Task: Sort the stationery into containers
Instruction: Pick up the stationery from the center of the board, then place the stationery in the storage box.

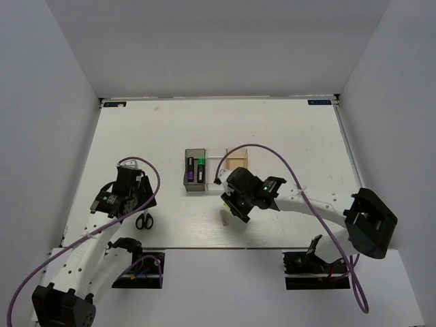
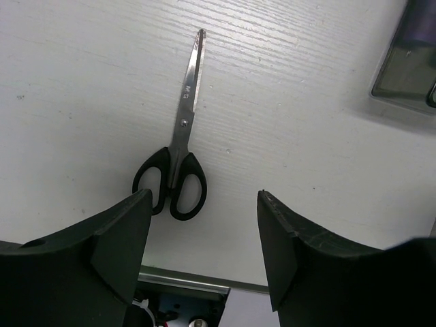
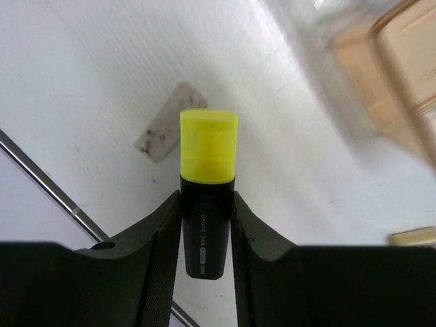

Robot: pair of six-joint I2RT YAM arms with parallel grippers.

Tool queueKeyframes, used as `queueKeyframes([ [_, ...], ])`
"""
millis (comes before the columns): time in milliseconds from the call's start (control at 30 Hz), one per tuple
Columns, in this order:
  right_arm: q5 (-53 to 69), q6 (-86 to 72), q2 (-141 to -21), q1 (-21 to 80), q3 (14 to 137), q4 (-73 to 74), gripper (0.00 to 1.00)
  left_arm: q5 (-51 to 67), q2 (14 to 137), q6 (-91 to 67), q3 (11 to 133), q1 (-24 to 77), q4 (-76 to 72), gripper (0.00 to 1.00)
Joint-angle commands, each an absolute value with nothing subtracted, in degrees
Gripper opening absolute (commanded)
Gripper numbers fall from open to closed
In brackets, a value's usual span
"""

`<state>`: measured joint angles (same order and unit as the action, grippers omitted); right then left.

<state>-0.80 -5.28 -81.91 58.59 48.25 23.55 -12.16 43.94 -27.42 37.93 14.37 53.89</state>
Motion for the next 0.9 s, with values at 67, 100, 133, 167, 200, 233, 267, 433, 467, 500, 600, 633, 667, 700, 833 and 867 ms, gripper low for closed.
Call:
queueKeyframes([
  [67, -5.27, -0.35, -81.12, 58.89, 59.84, 22.42, 0.0, -9.93, 44.38, -27.16, 37.44, 13.01, 52.47, 0.73],
  [100, -5.62, 1.65, -81.73, 58.89, 64.29, 22.06, 0.0, -9.93, 44.65, -27.07, 37.44, 12.75, 52.3, 0.73],
  [133, -6.23, 1.93, -84.87, 58.89, 65.81, 21.63, 0.0, -9.84, 44.82, -27.16, 37.44, 12.66, 52.47, 0.72],
  [167, -6.59, 1.93, -85.95, 58.89, 67.31, 21.19, 0.0, -9.76, 45.35, -26.98, 37.44, 12.57, 52.3, 0.72],
  [200, -7.11, 1.85, -87.09, 58.71, 70.37, 19.88, 0.0, -9.76, 45.44, -26.98, 37.44, 12.39, 52.47, 0.71],
  [233, -7.29, 0.8, -91.19, 58.8, 73.53, 19.6, 0.0, -9.76, 45.61, -26.98, 37.62, 12.31, 52.47, 0.69],
  [267, -8.17, 0.36, -92.62, 58.8, 75.13, 19.25, 0.0, -9.93, 46.22, -26.9, 37.62, 12.3, 52.3, 0.69],
  [433, -16.86, -13.33, -105.71, 58.1, 92.5, 20.22, 0.0, -10.19, 47.72, -26.8, 37.88, 11.95, 52.47, 0.65],
  [467, -18.44, -16.06, -107.82, 57.92, 93.94, 20.21, 0.0, -10.2, 48.07, -26.72, 37.88, 11.95, 52.56, 0.65],
  [500, -19.07, -17.48, -108.89, 57.92, 95.52, 21.26, 0.0, -10.37, 48.16, -26.63, 37.79, 11.95, 52.73, 0.64],
  [600, -22.74, -23.19, -114.42, 57.22, 103.78, 24.42, 0.0, -10.72, 48.34, -26.72, 37.71, 11.78, 52.82, 0.64],
  [633, -22.94, -24.86, -115.22, 56.09, 106.5, 26.87, 0.0, -10.81, 48.34, -26.81, 37.71, 11.78, 52.91, 0.64],
  [667, -22.59, -26.09, -117.83, 55.81, 108.52, 27.33, 0.0, -10.81, 48.51, -26.89, 37.79, 11.78, 52.82, 0.64],
  [700, -22.24, -26.54, -118.47, 55.64, 109.76, 27.94, 0.0, -10.98, 48.52, -26.89, 37.62, 11.69, 52.91, 0.64],
  [833, -19.52, -28.56, -120.24, 53.88, 108.73, 30.06, 0.0, -10.72, 48.69, -26.89, 37.62, 11.69, 52.82, 0.64],
  [867, -18.03, -28.65, -120.32, 53.53, 108.11, 30.23, 0.0, -10.64, 48.87, -26.81, 37.62, 11.78, 52.3, 0.64],
])
